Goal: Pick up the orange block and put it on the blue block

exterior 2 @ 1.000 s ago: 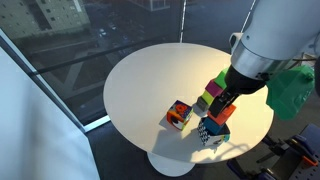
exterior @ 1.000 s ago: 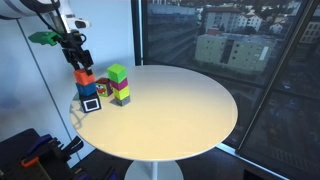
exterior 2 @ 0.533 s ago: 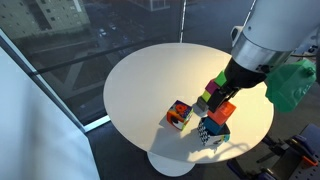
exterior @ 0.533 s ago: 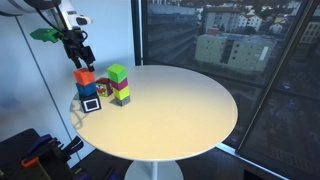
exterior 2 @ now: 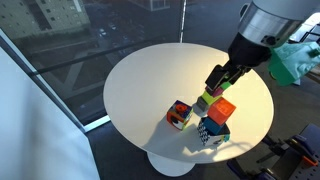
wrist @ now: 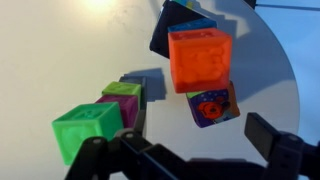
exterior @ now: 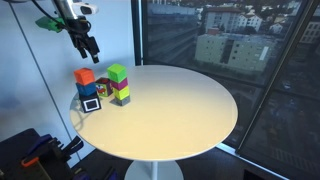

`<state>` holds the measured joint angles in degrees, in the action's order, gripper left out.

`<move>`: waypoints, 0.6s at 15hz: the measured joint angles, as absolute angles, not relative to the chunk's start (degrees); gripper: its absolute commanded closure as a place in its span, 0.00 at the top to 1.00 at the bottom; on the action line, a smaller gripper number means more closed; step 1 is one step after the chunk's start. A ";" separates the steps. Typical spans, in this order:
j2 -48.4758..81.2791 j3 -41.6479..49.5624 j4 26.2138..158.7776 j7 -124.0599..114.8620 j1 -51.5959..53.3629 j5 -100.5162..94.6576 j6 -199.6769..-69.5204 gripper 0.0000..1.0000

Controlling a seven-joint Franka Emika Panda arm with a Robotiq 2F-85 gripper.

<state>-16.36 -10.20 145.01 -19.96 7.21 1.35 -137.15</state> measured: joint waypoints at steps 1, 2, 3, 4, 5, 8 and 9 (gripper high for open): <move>-16.76 -9.91 144.75 -19.96 6.88 1.35 -136.87 1.00; -17.19 -9.74 144.53 -19.96 6.37 1.35 -136.59 1.00; -17.58 -9.63 144.34 -19.96 5.84 1.34 -136.18 1.00; -17.99 -9.48 144.13 -19.96 5.27 1.27 -135.56 1.00; -18.39 -9.36 143.98 -19.96 4.72 1.14 -134.85 1.00; -19.53 -8.69 143.58 -19.84 3.06 -0.03 -132.12 1.00; -19.92 -8.36 143.44 -19.71 2.55 -0.45 -131.00 1.00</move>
<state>-19.92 -8.36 143.44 -19.71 2.55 -0.45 -131.00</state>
